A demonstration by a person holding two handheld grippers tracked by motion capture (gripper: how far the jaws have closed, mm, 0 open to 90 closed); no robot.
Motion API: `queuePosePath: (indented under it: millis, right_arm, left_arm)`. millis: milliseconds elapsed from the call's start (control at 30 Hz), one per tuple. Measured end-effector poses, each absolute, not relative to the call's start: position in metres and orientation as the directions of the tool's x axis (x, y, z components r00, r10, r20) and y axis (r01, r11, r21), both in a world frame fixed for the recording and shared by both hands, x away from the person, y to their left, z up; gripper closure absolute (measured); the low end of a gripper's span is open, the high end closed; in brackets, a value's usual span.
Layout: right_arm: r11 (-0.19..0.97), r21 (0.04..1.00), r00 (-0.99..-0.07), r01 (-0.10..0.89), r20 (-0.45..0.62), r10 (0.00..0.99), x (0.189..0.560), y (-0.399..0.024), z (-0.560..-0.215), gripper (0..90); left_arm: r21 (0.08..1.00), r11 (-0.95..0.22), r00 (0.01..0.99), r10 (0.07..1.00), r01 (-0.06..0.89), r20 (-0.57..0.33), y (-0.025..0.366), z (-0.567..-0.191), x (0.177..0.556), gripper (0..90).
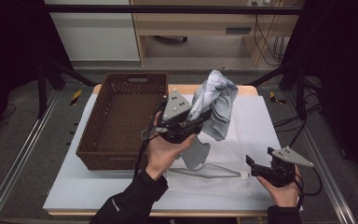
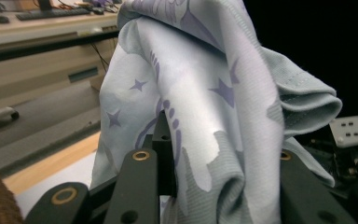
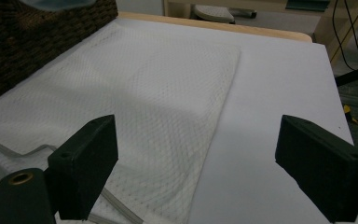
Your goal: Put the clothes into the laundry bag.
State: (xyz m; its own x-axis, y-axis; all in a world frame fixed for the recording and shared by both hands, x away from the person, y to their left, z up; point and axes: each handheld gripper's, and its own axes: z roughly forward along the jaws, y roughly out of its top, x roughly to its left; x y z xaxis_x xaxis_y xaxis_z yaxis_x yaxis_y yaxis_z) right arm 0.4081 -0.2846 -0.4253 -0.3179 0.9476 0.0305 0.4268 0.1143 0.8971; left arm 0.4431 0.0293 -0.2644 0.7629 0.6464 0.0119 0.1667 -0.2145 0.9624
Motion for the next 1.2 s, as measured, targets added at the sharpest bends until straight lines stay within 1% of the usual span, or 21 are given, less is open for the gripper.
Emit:
queuePosePath:
  millis: [67,100,133,233,267,300,400,500,533,567,667,733,800,900,933,967,1000,1067,1133,1167,1200]
  right_arm:
    - [0.097,0.889,-0.296,0.448,0.045,0.954,0.408,-0.286,-0.427,13.4]
    - [0.107,0.885,-0.288,0.453,0.031,0.957,0.409,-0.287,-0.428,13.5]
    - [0.109,0.883,-0.288,0.457,0.031,0.957,0.408,-0.287,-0.428,13.9]
    - [0.115,0.890,-0.290,0.442,0.021,0.957,0.408,-0.286,-0.429,14.6]
    - [0.115,0.890,-0.290,0.442,0.021,0.957,0.408,-0.286,-0.429,14.6]
    - [0.111,0.890,-0.293,0.442,0.027,0.956,0.407,-0.285,-0.430,14.8]
    - [0.113,0.891,-0.292,0.440,0.022,0.956,0.408,-0.285,-0.431,14.8]
    - [0.101,0.886,-0.292,0.453,0.040,0.956,0.408,-0.287,-0.432,15.0]
    - [0.098,0.884,-0.289,0.457,0.044,0.956,0.408,-0.287,-0.432,15.2]
    - [0.096,0.884,-0.285,0.457,0.043,0.957,0.408,-0.288,-0.433,15.4]
    - [0.090,0.883,-0.282,0.460,0.049,0.958,0.408,-0.289,-0.433,15.5]
    - [0.089,0.884,-0.279,0.459,0.048,0.959,0.408,-0.289,-0.434,15.7]
    - [0.089,0.886,-0.276,0.456,0.046,0.960,0.408,-0.289,-0.433,15.8]
    - [0.084,0.886,-0.272,0.456,0.050,0.961,0.407,-0.290,-0.433,15.9]
    - [0.084,0.886,-0.272,0.456,0.050,0.961,0.407,-0.290,-0.433,15.9]
    - [0.079,0.888,-0.266,0.454,0.051,0.963,0.407,-0.291,-0.433,15.9]
    - [0.079,0.888,-0.266,0.454,0.051,0.963,0.407,-0.291,-0.433,15.9]
    - [0.071,0.889,-0.258,0.452,0.054,0.965,0.407,-0.292,-0.433,15.9]
    - [0.068,0.889,-0.255,0.452,0.056,0.965,0.407,-0.292,-0.432,15.9]
    - [0.061,0.890,-0.250,0.451,0.061,0.966,0.406,-0.293,-0.432,15.9]
    - [0.061,0.890,-0.250,0.451,0.061,0.966,0.406,-0.293,-0.432,15.9]
  left_arm:
    - [0.958,-0.227,0.772,0.636,0.175,0.010,0.023,-0.275,0.444,67.6]
    - [0.952,-0.246,0.780,0.625,0.182,0.012,0.019,-0.285,0.446,67.6]
    - [0.952,-0.246,0.780,0.625,0.182,0.012,0.019,-0.285,0.446,67.6]
    - [0.941,-0.269,0.783,0.622,0.204,0.008,0.013,-0.307,0.448,67.5]
    - [0.941,-0.269,0.783,0.622,0.204,0.008,0.013,-0.307,0.448,67.5]
    - [0.936,-0.278,0.783,0.621,0.217,0.003,0.009,-0.318,0.449,67.5]
    - [0.930,-0.287,0.787,0.617,0.228,-0.003,0.005,-0.328,0.451,67.4]
    - [0.918,-0.312,0.800,0.600,0.246,-0.010,-0.006,-0.348,0.455,67.2]
    - [0.918,-0.312,0.800,0.600,0.246,-0.010,-0.006,-0.348,0.455,67.1]
    - [0.909,-0.330,0.803,0.596,0.254,-0.008,-0.011,-0.359,0.458,67.0]
    - [0.899,-0.348,0.805,0.593,0.264,-0.007,-0.016,-0.369,0.460,66.6]
    - [0.889,-0.358,0.811,0.585,0.286,-0.025,-0.021,-0.384,0.464,65.8]
    - [0.881,-0.376,0.815,0.579,0.287,-0.019,-0.024,-0.393,0.466,64.9]
    - [0.867,-0.391,0.826,0.563,0.311,-0.042,-0.029,-0.406,0.469,63.1]
    - [0.867,-0.391,0.826,0.563,0.311,-0.042,-0.029,-0.406,0.469,62.3]
    - [0.854,-0.412,0.831,0.555,0.317,-0.041,-0.034,-0.415,0.469,61.3]
    - [0.854,-0.412,0.831,0.555,0.317,-0.041,-0.034,-0.415,0.469,60.7]
    - [0.842,-0.434,0.837,0.547,0.321,-0.037,-0.042,-0.427,0.468,59.5]
    - [0.839,-0.440,0.840,0.541,0.321,-0.037,-0.044,-0.431,0.468,56.1]
    - [0.834,-0.448,0.842,0.538,0.322,-0.036,-0.047,-0.433,0.467,53.0]
    - [0.832,-0.449,0.843,0.537,0.326,-0.041,-0.048,-0.435,0.467,53.0]
